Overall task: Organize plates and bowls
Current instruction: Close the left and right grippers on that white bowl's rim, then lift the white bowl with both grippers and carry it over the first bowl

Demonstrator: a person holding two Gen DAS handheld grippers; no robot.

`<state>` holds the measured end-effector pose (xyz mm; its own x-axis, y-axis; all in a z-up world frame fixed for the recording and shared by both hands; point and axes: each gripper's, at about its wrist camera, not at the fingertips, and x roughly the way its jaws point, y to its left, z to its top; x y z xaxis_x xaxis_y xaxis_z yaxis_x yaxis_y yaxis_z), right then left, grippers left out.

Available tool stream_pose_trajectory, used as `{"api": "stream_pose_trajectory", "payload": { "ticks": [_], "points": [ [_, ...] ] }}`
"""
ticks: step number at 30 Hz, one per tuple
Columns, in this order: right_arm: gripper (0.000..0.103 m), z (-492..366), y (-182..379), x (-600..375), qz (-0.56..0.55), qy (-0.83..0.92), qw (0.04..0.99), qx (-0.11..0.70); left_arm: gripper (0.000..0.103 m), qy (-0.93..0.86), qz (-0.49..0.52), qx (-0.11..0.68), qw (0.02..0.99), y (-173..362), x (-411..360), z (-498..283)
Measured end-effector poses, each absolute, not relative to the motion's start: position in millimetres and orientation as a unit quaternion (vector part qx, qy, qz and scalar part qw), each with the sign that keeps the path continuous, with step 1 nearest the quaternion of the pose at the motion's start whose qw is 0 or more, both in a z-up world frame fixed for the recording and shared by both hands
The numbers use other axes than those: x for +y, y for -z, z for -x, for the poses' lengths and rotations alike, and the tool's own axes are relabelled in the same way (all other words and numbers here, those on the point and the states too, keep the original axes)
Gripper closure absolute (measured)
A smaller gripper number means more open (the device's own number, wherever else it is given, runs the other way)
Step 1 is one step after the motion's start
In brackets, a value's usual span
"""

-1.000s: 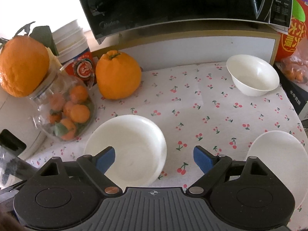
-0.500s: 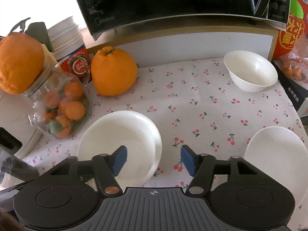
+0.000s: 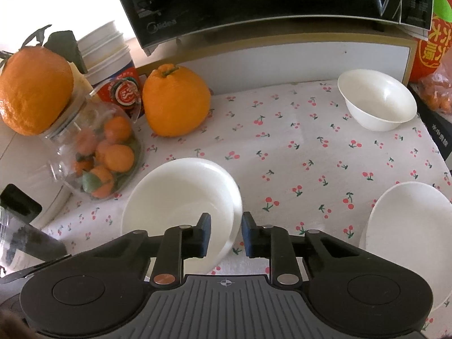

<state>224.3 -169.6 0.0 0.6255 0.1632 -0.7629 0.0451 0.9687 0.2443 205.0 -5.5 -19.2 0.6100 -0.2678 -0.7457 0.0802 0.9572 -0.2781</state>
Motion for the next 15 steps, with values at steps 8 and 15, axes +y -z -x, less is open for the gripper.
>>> {"api": "stream_pose_trajectory", "payload": {
  "ticks": [8, 15],
  "points": [
    [0.081, -217.1, -9.4, -169.4, -0.113, -0.033, 0.899, 0.422, 0.089, 0.101, 0.108, 0.425, 0.893, 11.5, -4.5, -200.0],
    [0.08, -207.2, -21.8, -171.2, -0.108, -0.031, 0.904, 0.413, 0.089, 0.107, 0.108, 0.419, 0.895, 0.4, -6.9, -192.0]
  ]
}}
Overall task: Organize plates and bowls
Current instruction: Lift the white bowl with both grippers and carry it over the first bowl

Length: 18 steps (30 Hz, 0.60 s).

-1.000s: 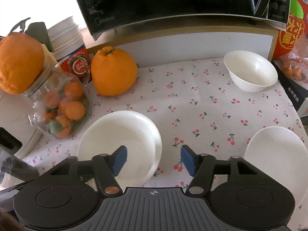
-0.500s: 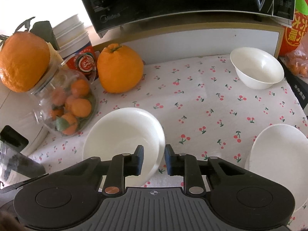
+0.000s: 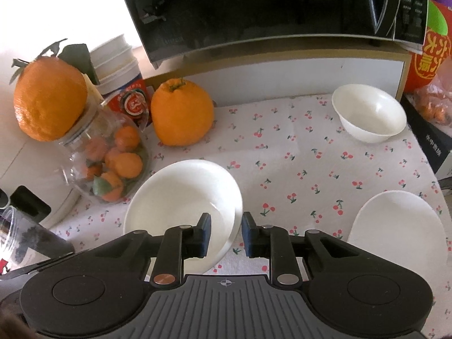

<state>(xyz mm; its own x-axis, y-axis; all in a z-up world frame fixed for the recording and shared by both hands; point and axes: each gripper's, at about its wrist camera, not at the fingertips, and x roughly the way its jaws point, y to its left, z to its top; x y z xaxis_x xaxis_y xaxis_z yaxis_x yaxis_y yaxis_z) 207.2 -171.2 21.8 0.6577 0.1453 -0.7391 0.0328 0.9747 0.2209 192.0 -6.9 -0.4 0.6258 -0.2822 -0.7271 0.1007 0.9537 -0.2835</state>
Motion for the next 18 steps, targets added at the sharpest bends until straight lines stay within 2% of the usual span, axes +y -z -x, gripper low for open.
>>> {"api": "stream_pose_trajectory", "payload": {
  "ticks": [18],
  "points": [
    [0.079, -173.0, -55.4, -207.3, -0.122, -0.028, 0.913, 0.388, 0.089, 0.15, 0.098, 0.406, 0.896, -27.6, -34.0, -171.1]
  ]
}}
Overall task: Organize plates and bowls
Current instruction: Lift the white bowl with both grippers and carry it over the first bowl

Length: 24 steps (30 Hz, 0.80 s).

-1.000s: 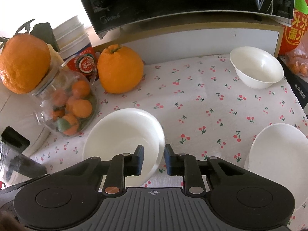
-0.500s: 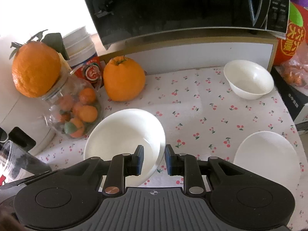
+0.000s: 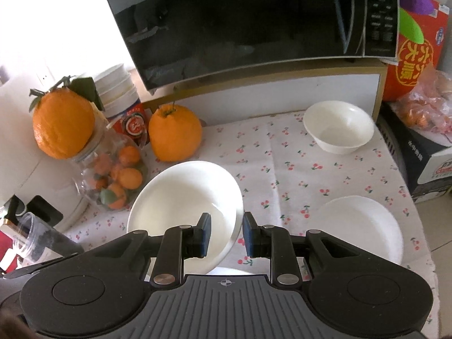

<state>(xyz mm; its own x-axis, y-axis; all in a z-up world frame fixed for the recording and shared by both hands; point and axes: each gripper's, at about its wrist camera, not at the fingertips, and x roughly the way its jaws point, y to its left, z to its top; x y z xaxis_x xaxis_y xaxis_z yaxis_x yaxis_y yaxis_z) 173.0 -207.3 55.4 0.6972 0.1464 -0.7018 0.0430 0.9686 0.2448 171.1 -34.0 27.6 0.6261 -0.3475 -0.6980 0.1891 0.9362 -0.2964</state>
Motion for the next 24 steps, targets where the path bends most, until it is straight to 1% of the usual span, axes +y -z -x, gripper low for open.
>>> {"api": "stream_pose_trajectory", "payload": {
  "ticks": [10, 24],
  "points": [
    [0.079, -149.4, -71.0, -239.1, -0.13, -0.029, 0.918, 0.373, 0.088, 0.184, 0.098, 0.408, 0.889, -33.6, -55.6, -161.8],
    [0.079, -128.1, -66.0, -293.6, -0.146, 0.01, 0.916, 0.374, 0.088, 0.227, 0.076, 0.413, 0.879, -29.7, -105.8, -155.8]
  ]
}}
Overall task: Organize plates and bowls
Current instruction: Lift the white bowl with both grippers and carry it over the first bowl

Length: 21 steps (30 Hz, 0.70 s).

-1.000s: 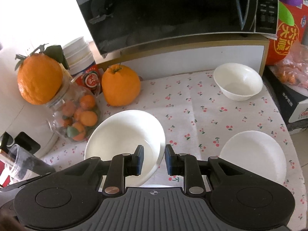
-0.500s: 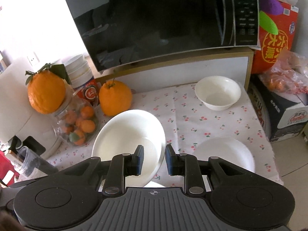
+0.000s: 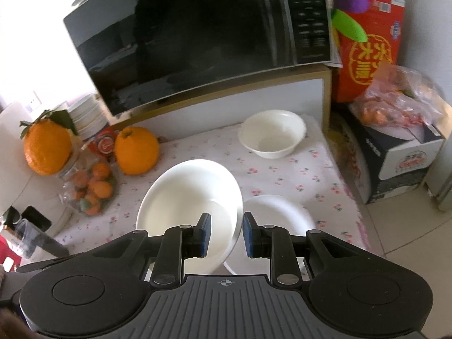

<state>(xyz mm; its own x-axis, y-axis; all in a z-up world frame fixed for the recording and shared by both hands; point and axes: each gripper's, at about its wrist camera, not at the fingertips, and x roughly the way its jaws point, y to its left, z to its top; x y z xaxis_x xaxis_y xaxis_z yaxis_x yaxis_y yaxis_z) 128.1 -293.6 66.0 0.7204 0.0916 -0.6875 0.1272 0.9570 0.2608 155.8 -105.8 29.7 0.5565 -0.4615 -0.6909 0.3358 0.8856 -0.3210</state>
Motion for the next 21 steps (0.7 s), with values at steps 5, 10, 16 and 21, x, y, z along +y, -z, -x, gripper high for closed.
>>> {"api": "stream_pose_trajectory", "payload": {
  "ticks": [5, 10, 16, 21],
  "points": [
    [0.079, -125.0, -60.7, -311.3, -0.151, 0.028, 0.913, 0.378, 0.088, 0.237, 0.068, 0.412, 0.877, -27.1, -124.0, -155.1],
    [0.079, -124.7, -54.7, -323.6, -0.157, 0.045, 0.91, 0.382, 0.088, 0.242, 0.059, 0.413, 0.876, -23.3, -139.1, -155.1],
    [0.078, -127.5, -43.9, -327.7, -0.15, 0.059, 0.906, 0.392, 0.088, 0.236, 0.042, 0.415, 0.877, -14.3, -151.0, -157.5],
    [0.078, -132.0, -35.2, -327.8, -0.143, 0.064, 0.901, 0.403, 0.088, 0.23, 0.025, 0.417, 0.879, -6.1, -157.9, -158.9]
  ]
}}
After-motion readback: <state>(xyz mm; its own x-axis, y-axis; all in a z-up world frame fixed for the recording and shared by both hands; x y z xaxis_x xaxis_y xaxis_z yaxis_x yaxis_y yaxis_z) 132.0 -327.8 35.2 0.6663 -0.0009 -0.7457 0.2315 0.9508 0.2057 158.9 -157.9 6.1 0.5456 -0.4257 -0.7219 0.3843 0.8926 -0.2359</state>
